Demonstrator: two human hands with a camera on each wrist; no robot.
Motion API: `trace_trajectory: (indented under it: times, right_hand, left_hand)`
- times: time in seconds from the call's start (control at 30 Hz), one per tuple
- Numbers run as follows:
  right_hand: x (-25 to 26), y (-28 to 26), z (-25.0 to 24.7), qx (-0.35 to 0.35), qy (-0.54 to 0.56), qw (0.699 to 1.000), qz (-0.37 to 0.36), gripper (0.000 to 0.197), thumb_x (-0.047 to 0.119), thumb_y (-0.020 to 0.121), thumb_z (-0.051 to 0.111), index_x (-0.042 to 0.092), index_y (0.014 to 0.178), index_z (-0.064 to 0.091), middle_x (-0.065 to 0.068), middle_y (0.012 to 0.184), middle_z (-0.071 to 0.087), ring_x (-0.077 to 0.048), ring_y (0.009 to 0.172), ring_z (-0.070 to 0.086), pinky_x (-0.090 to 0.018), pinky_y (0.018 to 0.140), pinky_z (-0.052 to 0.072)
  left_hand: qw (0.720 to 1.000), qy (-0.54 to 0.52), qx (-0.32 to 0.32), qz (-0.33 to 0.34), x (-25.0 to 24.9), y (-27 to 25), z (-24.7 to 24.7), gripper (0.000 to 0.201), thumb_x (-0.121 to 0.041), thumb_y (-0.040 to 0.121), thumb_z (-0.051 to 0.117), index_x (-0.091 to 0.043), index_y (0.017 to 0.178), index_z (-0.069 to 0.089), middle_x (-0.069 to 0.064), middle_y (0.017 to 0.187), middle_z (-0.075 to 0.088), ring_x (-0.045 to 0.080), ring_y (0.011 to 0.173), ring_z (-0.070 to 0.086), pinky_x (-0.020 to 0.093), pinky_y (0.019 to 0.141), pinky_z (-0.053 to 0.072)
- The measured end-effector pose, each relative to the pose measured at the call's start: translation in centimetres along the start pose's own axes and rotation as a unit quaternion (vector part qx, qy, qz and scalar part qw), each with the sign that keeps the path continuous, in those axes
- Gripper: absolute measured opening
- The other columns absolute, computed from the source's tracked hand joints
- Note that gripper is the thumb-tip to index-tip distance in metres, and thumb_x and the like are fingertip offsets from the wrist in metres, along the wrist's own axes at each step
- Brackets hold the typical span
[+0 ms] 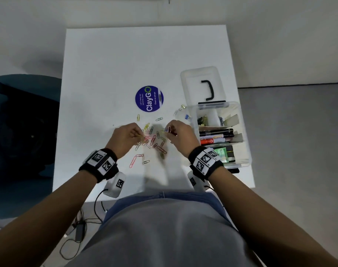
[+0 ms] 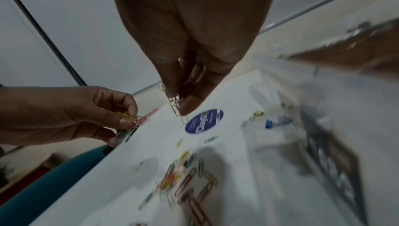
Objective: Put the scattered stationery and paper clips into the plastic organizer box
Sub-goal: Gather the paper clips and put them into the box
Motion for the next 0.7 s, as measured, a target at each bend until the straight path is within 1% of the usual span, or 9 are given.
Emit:
trace_trajectory:
  times: [0.07, 0.13, 0.2, 0.33, 0.4, 0.43, 0.5, 0.6, 0.7]
  right_hand:
    - [0.6, -0.9, -2.5, -0.018, 0.041, 0.999, -0.02, 0.006, 0.014, 0.088, 0.066, 0.013, 0.09, 0.061, -0.006, 0.084, 0.065, -0.024, 0.076, 0.064, -0.042, 0.072, 0.057]
    - [1.3, -1.9, -5.2, -0.054, 0.079, 0.995, -0.034, 0.006, 0.012, 0.088, 0.067, 0.011, 0.092, 0.062, -0.006, 0.082, 0.065, -0.024, 0.072, 0.066, -0.038, 0.069, 0.058]
    - [1.5, -2.9, -8.1, -0.101, 0.114, 0.988, -0.034, 0.008, 0.012, 0.088, 0.067, 0.009, 0.094, 0.063, -0.007, 0.078, 0.065, -0.024, 0.069, 0.066, -0.033, 0.065, 0.059]
    - [-0.7, -3.2, -12.6, -0.176, 0.125, 0.977, -0.004, 0.008, 0.016, 0.087, 0.068, 0.017, 0.093, 0.062, 0.0, 0.079, 0.067, -0.016, 0.071, 0.067, -0.031, 0.067, 0.059]
    - [-2.7, -2.8, -14.3, -0.207, 0.125, 0.97, 0.018, 0.009, 0.014, 0.087, 0.068, 0.018, 0.091, 0.062, 0.0, 0.081, 0.068, -0.014, 0.07, 0.066, -0.032, 0.066, 0.06]
    - [-3.7, -2.6, -15.1, -0.216, 0.113, 0.969, 0.034, 0.009, 0.013, 0.087, 0.068, 0.018, 0.09, 0.061, -0.002, 0.082, 0.069, -0.014, 0.069, 0.065, -0.029, 0.064, 0.059]
    - [-6.0, -1.8, -16.2, -0.221, 0.069, 0.97, 0.068, 0.01, 0.01, 0.086, 0.067, 0.017, 0.09, 0.06, -0.005, 0.085, 0.07, -0.016, 0.073, 0.066, -0.029, 0.066, 0.057]
    - [-9.0, -0.7, -16.7, -0.208, 0.025, 0.972, 0.111, 0.012, 0.008, 0.085, 0.064, 0.018, 0.086, 0.06, -0.009, 0.084, 0.07, -0.028, 0.077, 0.069, -0.044, 0.073, 0.058]
    - [-10.6, 0.1, -16.9, -0.175, -0.017, 0.974, 0.139, 0.012, 0.006, 0.086, 0.06, 0.014, 0.093, 0.065, -0.01, 0.091, 0.069, -0.027, 0.082, 0.067, -0.041, 0.078, 0.057]
  left_hand:
    - [0.999, -0.04, -0.002, 0.023, -3.0, -0.3, -0.1, 0.008, -0.012, 0.08, 0.074, -0.014, 0.082, 0.066, 0.001, 0.078, 0.072, 0.009, 0.068, 0.067, 0.019, 0.067, 0.055]
    - [0.996, -0.081, -0.001, 0.046, -6.1, -0.4, 0.3, 0.009, -0.012, 0.08, 0.075, -0.013, 0.083, 0.066, 0.002, 0.08, 0.072, 0.015, 0.072, 0.067, 0.02, 0.067, 0.056]
    - [0.991, -0.109, 0.005, 0.073, -9.4, 0.0, 1.4, 0.01, -0.009, 0.081, 0.074, -0.009, 0.084, 0.065, 0.004, 0.08, 0.071, 0.013, 0.071, 0.065, 0.018, 0.066, 0.054]
    - [0.987, -0.103, 0.016, 0.121, -14.9, 2.3, 5.3, 0.009, -0.007, 0.08, 0.073, -0.008, 0.085, 0.065, 0.008, 0.083, 0.071, 0.018, 0.073, 0.067, 0.025, 0.068, 0.059]
    - [0.986, -0.087, 0.03, 0.137, -16.6, 4.1, 8.0, 0.009, -0.007, 0.079, 0.073, -0.012, 0.084, 0.066, 0.002, 0.08, 0.071, 0.018, 0.072, 0.068, 0.029, 0.07, 0.059]
    - [0.986, -0.076, 0.037, 0.141, -17.4, 5.0, 9.4, 0.01, -0.008, 0.079, 0.072, -0.014, 0.083, 0.066, -0.002, 0.078, 0.07, 0.015, 0.071, 0.068, 0.029, 0.07, 0.059]
    - [0.988, -0.05, 0.044, 0.141, -18.6, 6.6, 11.9, 0.011, -0.009, 0.078, 0.072, -0.018, 0.081, 0.066, -0.005, 0.078, 0.07, 0.012, 0.072, 0.067, 0.03, 0.071, 0.058]
    - [0.99, -0.019, 0.051, 0.132, -19.8, 8.4, 15.0, 0.012, -0.007, 0.079, 0.071, -0.017, 0.078, 0.065, -0.005, 0.075, 0.067, 0.012, 0.069, 0.064, 0.031, 0.068, 0.057]
    - [0.991, 0.023, 0.06, 0.115, -20.1, 9.5, 16.9, 0.012, -0.002, 0.08, 0.066, -0.012, 0.086, 0.068, 0.0, 0.082, 0.067, 0.017, 0.078, 0.066, 0.029, 0.073, 0.055]
Point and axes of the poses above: each hand's wrist, its own y-axis towards the middle knuckle, its own z-axis out of the palm, x = y × z, the point moved 2 cm from there along y, towards the middle knuckle
